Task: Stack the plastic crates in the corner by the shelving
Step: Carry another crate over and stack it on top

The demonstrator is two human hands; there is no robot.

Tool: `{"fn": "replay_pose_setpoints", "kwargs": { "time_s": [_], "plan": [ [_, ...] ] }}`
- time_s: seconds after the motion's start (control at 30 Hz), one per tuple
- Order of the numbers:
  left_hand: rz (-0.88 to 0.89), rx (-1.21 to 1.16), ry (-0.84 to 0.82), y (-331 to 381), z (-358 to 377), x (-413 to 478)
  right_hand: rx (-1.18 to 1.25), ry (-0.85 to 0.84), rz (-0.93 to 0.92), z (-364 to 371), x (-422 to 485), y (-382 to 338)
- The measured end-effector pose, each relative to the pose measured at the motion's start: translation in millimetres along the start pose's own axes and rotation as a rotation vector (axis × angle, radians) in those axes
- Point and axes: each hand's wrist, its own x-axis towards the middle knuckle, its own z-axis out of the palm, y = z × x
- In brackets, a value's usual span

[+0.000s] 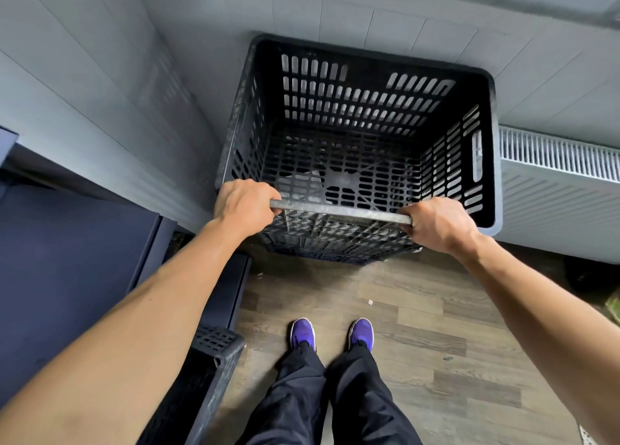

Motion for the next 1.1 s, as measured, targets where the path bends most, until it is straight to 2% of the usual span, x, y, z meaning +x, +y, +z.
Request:
{"fn": "replay_pose_setpoints", "kwargs": {
  "time_s": [0.17, 0.33, 0.5, 0.73, 0.9, 1.1],
  "plan": [
    [0.014, 0.001, 0.056, -6, 9, -1, 0.010, 0.005, 0.002, 3, -1, -2],
    [0.036, 0.001, 0.028, -8, 4, 6, 0.000, -0.026, 0.040, 0, 2, -4],
    [0.019, -0.037, 0.013, -5, 5, 1, -0.005, 0.000, 0.155, 13, 1, -8],
    [0.064, -0.159, 0.151, 11, 17, -26, 0.016, -0.010, 0.275, 20, -3, -15],
    [0.064, -0.191, 0.066, 25, 10, -51, -0.010, -0.006, 0.191, 14, -14, -20],
    [-0.010, -0.320, 0.028, 45, -2, -88, -0.010, 0.091, 0.041, 8, -48, -40]
  ]
}}
